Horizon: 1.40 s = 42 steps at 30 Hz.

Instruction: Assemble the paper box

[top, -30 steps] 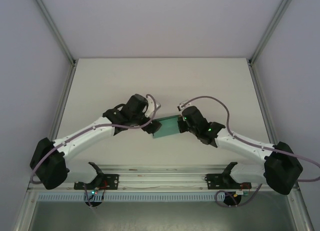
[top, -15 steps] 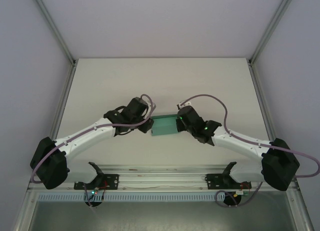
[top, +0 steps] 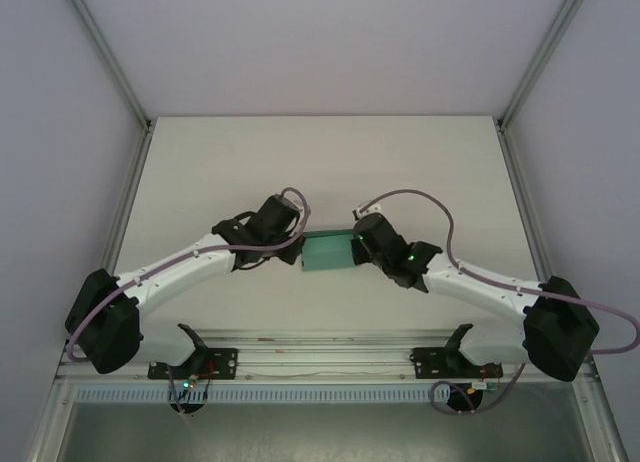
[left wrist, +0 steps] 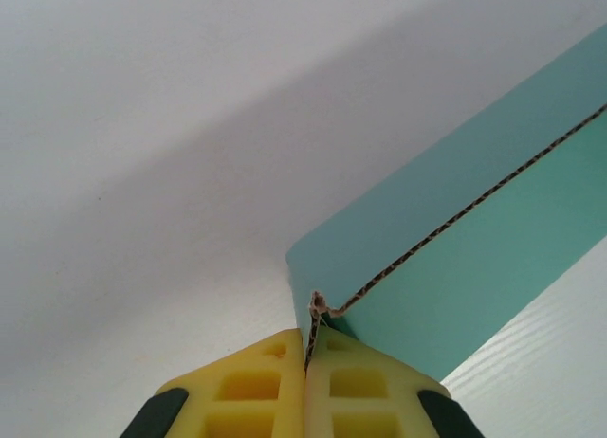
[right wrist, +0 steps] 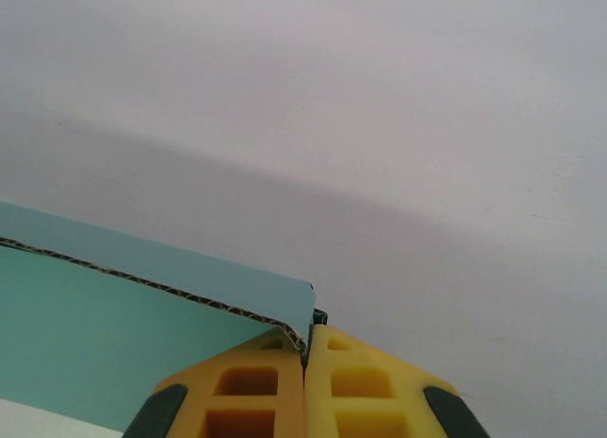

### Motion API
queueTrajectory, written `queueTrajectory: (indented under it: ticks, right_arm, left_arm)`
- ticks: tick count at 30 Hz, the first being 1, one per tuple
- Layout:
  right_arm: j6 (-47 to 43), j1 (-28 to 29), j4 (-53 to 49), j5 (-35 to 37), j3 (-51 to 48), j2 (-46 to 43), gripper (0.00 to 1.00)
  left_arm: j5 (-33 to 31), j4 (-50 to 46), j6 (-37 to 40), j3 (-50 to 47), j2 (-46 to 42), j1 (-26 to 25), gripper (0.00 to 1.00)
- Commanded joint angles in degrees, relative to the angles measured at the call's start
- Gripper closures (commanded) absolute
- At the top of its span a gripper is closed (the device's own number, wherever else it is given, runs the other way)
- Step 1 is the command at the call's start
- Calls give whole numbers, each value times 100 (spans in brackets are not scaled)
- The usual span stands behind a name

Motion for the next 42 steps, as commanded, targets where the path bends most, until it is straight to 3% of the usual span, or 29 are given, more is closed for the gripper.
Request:
queueTrajectory:
  ticks: [1, 10, 12, 19, 25, 28, 34, 39, 42]
  right_arm:
    - [10, 100, -474, -5, -112, 94, 99]
    - [133, 565, -935, 902, 80, 231, 100]
    - [165, 680, -1008, 1017, 118, 301, 100]
    - [372, 780, -935, 1085, 109, 389, 100]
    - [653, 857, -759, 1028, 82, 365, 100]
    - [762, 894, -660, 1059, 50, 397, 100]
    - [906, 937, -591, 1010, 48, 559, 100]
    - [949, 950, -609, 1013, 12, 576, 100]
    - [995, 952, -593, 1000, -52, 532, 100]
  left_arm:
    - [-249, -172, -97, 232, 35, -4, 100]
    - [860, -791, -1313, 525, 202, 45, 100]
    - [1016, -1146, -1400, 726, 212, 123, 100]
    - [2040, -996, -1964, 759, 229, 326, 100]
    - [2207, -939, -2419, 878, 417, 365, 100]
    - [1943, -936, -2610, 793, 491, 357, 100]
    - [2471, 8, -3302, 189, 336, 372, 100]
    - [2354, -508, -3048, 472, 347, 470, 100]
    - [2728, -618, -2954, 656, 352, 638, 100]
